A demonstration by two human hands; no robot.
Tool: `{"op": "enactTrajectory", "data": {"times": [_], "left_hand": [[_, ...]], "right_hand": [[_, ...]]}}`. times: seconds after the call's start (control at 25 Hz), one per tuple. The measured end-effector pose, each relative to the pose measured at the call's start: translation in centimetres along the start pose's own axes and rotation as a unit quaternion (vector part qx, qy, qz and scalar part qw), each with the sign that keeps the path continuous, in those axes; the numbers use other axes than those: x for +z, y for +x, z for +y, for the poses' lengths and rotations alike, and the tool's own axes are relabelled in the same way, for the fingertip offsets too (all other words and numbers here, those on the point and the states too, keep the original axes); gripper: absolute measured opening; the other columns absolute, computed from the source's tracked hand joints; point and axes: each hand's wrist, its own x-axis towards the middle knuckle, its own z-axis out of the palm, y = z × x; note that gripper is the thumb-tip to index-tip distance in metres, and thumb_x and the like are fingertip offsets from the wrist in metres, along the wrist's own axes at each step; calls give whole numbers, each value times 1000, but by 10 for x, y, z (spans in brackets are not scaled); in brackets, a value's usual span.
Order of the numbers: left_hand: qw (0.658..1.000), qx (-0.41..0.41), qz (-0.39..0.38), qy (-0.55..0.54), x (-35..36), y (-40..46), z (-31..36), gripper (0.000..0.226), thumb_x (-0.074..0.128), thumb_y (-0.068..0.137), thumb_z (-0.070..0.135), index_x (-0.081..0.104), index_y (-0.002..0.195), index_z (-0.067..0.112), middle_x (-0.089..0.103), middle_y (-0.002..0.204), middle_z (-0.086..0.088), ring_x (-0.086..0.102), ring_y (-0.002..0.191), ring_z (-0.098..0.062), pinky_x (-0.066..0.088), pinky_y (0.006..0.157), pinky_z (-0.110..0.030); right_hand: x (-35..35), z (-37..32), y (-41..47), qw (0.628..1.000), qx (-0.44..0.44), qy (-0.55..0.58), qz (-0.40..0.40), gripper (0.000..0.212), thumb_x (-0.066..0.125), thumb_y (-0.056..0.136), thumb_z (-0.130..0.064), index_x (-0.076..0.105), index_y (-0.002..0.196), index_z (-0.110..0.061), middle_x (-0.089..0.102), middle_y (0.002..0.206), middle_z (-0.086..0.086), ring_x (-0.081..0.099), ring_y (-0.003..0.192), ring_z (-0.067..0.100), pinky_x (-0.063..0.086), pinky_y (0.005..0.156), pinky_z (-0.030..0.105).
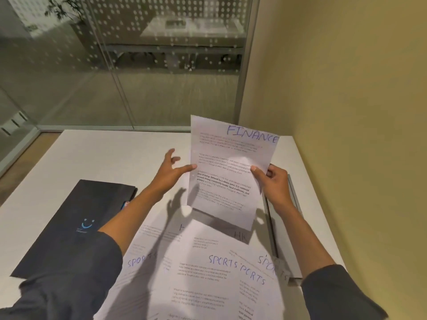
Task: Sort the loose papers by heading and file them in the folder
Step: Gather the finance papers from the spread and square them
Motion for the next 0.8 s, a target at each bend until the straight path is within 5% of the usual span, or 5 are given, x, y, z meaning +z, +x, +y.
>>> {"op": "enactTrajectory", "data": {"times": [0.16, 0.32, 0.44, 0.52, 0.8], "left_hand": [[982, -44, -179, -37, 19, -17, -38, 35, 67, 87, 6, 64, 121, 12, 71, 113, 0, 69, 100, -16, 53, 95, -35], [985, -105, -80, -108, 41, -25, -61, 21, 64, 87, -3, 69, 102, 10, 76, 90, -2, 72, 70, -12, 55, 63, -23], [981, -151, -37, -117, 45, -23, -84, 20, 63, 87, -4, 69, 95, 14, 73, 87, -5, 68, 71, -19, 53, 71, -30], [980, -170, -38, -101, 46, -22, -99, 20, 63, 87, -4, 68, 100, 10, 71, 87, -11, 60, 79, -24, 46, 75, -35], [973, -203, -103, -26, 33, -11, -119, 38, 61, 79, -13, 59, 111, 7, 51, 55, -6, 40, 42, -13, 33, 43, -20]], "right_hand": [[-2, -3, 12, 999, 42, 10, 28, 17, 69, 90, -12, 72, 107, -11, 75, 90, -2, 72, 74, 8, 54, 63, 19], [1, 25, -3, 989, 99, -90, 70, 19, 68, 90, -24, 65, 106, -14, 70, 95, -2, 66, 76, 5, 47, 58, 10], [5, 53, -32, 976, 155, -153, 23, 27, 68, 87, -29, 60, 111, -19, 68, 94, -2, 64, 77, 13, 47, 63, 19], [10, 71, -53, 968, 179, -174, -9, 6, 61, 91, -16, 62, 97, -18, 66, 85, -6, 59, 70, 10, 43, 54, 11], [26, 110, -60, 967, 195, -161, 26, 21, 62, 92, -3, 68, 112, -6, 72, 107, 3, 65, 83, 5, 44, 55, 3]]}}
